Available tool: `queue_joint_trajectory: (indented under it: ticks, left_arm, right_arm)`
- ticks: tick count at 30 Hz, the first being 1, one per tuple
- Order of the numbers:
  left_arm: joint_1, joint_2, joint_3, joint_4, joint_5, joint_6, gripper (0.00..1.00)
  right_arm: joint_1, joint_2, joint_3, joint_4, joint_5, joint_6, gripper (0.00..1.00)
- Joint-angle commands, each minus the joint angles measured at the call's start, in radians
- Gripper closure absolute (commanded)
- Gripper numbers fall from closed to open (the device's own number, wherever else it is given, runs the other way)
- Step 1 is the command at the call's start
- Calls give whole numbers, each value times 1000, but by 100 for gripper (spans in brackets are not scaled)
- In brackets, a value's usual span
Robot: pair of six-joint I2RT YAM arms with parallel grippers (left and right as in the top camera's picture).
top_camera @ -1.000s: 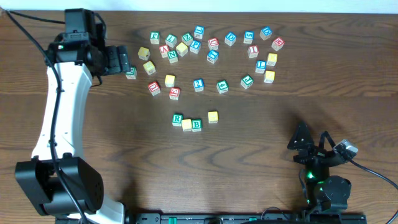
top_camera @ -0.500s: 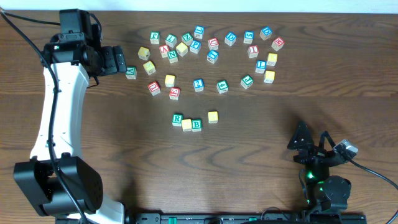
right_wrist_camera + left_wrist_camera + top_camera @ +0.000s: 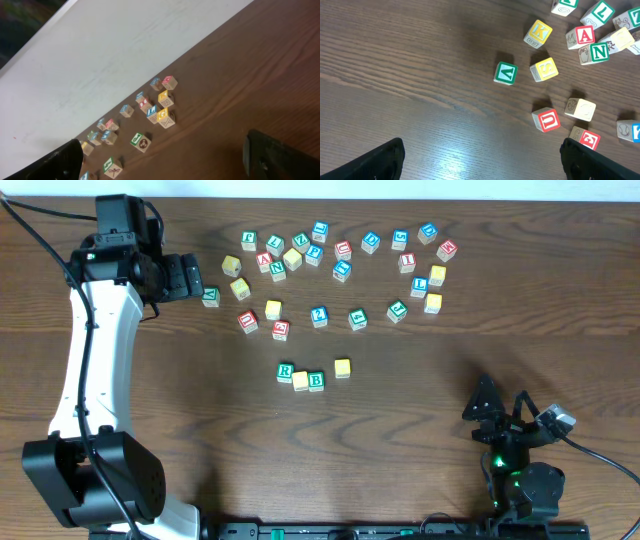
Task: Spell out ROBOT
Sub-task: 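Move the left gripper toward the blocks at the upper left, then reach the right gripper to the blue T block and grasp it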
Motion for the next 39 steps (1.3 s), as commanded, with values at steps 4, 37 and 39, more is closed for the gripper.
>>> queue_joint_trajectory:
  ticks: [4,37,39]
  left_arm:
    - [1,-2,15,-4,-13,14,3]
    - [1,-2,15,-4,-13,14,2]
    - [2,-2,15,-4,-13,14,2]
  right_arm:
    - [-2,-5,-2,-3,5,3,1]
    - [-2,295,241,8,-291,-308,1]
    - [-2,428,344,-28,-330,-345,1]
